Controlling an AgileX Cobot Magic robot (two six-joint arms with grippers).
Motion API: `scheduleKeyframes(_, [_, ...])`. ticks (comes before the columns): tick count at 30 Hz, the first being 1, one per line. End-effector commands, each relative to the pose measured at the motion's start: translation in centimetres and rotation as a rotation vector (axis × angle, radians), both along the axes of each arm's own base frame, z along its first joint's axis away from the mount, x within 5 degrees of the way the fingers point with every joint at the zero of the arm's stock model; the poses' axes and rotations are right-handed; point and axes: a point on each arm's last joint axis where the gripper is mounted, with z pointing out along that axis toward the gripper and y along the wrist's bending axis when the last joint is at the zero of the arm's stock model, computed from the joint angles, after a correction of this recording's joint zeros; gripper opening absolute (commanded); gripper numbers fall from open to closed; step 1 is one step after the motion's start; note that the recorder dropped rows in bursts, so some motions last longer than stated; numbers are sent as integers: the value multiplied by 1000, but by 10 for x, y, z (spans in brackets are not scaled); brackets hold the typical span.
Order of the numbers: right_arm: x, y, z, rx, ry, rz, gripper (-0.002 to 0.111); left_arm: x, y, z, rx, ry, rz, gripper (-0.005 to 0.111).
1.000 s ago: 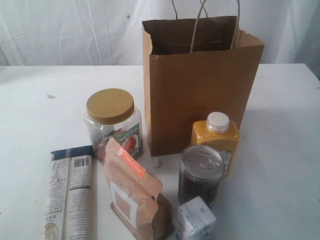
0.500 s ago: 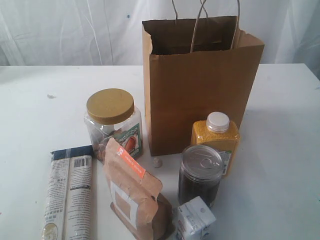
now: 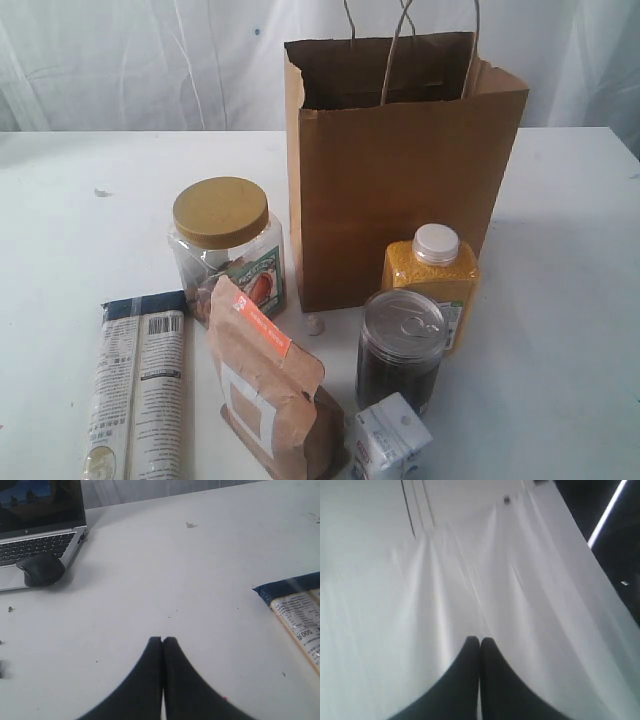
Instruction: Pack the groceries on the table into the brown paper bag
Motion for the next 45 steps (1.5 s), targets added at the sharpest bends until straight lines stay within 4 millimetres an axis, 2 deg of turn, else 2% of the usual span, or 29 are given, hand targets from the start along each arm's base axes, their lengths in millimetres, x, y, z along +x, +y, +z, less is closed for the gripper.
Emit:
scheduleKeyframes(1, [-33,-3,23,199,-446,217,0,0,0,-1,-5,-5,-7,0])
scheduleKeyframes(2, [-35,-6,23,222,-467,197,0,0,0,-1,-5,-5,-7,0])
scheduleKeyframes(4, [-26,-15,18,310,-371,125,0,0,0,-1,-5,-5,-7,0])
scheduleKeyframes(7, [-1,-26,-5,448,-18,14,0,0,0,-1,-5,-5,-7,0])
scheduleKeyframes(9, [11,-27,-24,477,231,-34,0,0,0,-1,-5,-5,-7,0])
scheduleKeyframes(12, [17,-24,-37,378,417,-102,0,0,0,-1,-5,-5,-7,0])
scheduleKeyframes(15, [19,-19,-42,139,514,-177,0,0,0,-1,-5,-5,-7,0])
scheduleKeyframes(17, [20,-18,-43,106,528,-175,0,0,0,-1,-5,-5,-7,0])
scheduleKeyframes(19, [20,-18,-43,173,518,-148,0,0,0,-1,-5,-5,-7,0])
scheduleKeyframes(21, [19,-21,-42,352,475,-86,0,0,0,-1,-5,-5,-7,0])
scheduleKeyframes(22, [18,-23,-38,452,437,-46,0,0,0,-1,-5,-5,-7,0])
scheduleKeyframes(24, [11,-27,-17,573,302,1,0,0,0,-1,-5,-5,-7,0])
scheduleKeyframes(27, [-9,-33,28,540,28,-26,0,0,0,-1,-5,-5,-7,0])
scheduleKeyframes(29, [-28,-32,59,422,-140,-79,0,0,0,-1,-5,-5,-7,0])
scheduleKeyframes(31, [-48,-26,91,215,-261,-185,0,0,0,-1,-5,-5,-7,0])
scheduleKeyframes(33, [-53,-17,114,-22,-264,-325,0,0,0,-1,-5,-5,-7,0])
scheduleKeyframes(35, [-44,-10,127,-244,-183,-431,0,0,0,-1,-5,-5,-7,0])
scheduleKeyframes(38, [-5,-3,127,-521,70,-494,0,0,0,-1,-5,-5,-7,0])
scheduleKeyframes(42, [65,1,91,-880,488,-447,0,0,0,-1,-5,-5,-7,0])
scheduleKeyframes(45, [111,3,64,-925,668,-348,0,0,0,-1,-5,-5,-7,0])
